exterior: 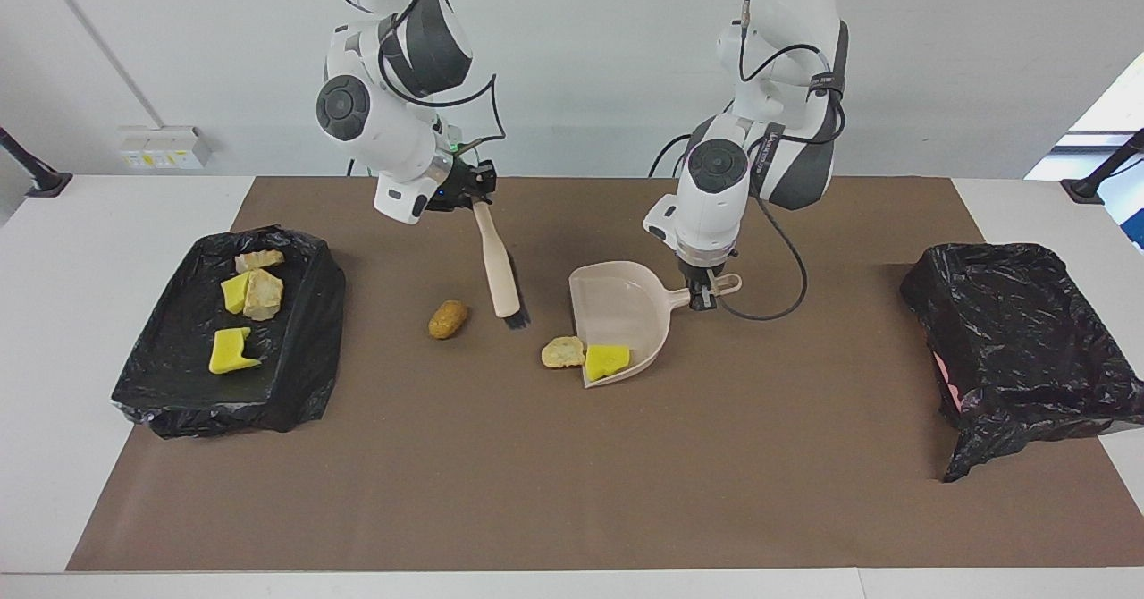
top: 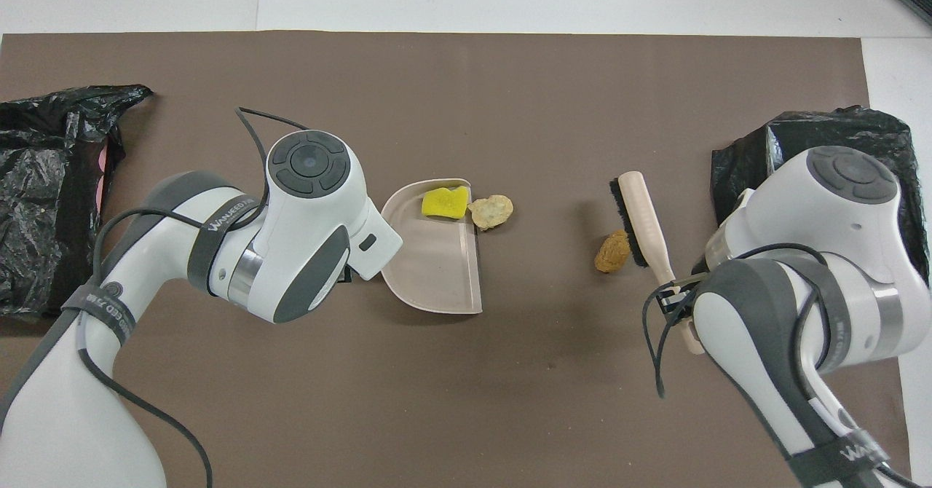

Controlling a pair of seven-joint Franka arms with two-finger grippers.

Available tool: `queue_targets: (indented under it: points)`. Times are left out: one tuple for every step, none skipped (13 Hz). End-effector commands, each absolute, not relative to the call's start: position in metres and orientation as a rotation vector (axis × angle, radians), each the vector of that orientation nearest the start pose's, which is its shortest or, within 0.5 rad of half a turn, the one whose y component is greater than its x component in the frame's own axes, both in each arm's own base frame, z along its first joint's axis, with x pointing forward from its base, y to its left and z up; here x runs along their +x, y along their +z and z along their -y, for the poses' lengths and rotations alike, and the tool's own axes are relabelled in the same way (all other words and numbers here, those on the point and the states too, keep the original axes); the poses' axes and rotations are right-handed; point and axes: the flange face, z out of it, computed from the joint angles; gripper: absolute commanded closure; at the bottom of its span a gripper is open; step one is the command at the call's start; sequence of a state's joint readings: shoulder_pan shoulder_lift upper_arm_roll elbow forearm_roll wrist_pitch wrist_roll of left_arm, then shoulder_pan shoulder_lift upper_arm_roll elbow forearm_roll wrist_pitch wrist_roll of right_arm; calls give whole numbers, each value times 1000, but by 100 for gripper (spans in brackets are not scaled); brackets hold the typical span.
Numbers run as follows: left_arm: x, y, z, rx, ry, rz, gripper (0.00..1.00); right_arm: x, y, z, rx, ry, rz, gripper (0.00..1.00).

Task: Sweep and dump trash in bin
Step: 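Sweep the tan pieces into the dustpan with the right gripper's brush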

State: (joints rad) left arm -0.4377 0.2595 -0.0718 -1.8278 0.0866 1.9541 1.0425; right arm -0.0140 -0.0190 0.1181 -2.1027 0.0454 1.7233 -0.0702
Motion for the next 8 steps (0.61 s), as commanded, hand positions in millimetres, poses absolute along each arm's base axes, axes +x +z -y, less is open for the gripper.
queue_targets:
  points:
    - [527,383,283,-2106,213,-2266,100,478,368,-33,-3101,521,209,100]
    - [527,382,282,-2095,211,-2278,100,475,357,-33,-3103,520,197,100]
    - [525,380,282,-2092,218,-2281,100,468,349,-40,-3100,549,186,100]
    - [526,380,281,-2095,216,-2280,100,465,344,-46,-3100,563,170,100]
    - [526,379,280,-2096,209,-2279,100,463,341,-62,-3093,575,218,100]
    - [525,377,280,-2096,199,-2277,100,461,336,-79,-3075,591,255,100]
    - [526,377,280,-2098,185,-2273,100,459,334,-101,-3019,584,252,100]
    - [526,377,279,-2101,192,-2272,100,458,328,-127,-2985,560,260,100]
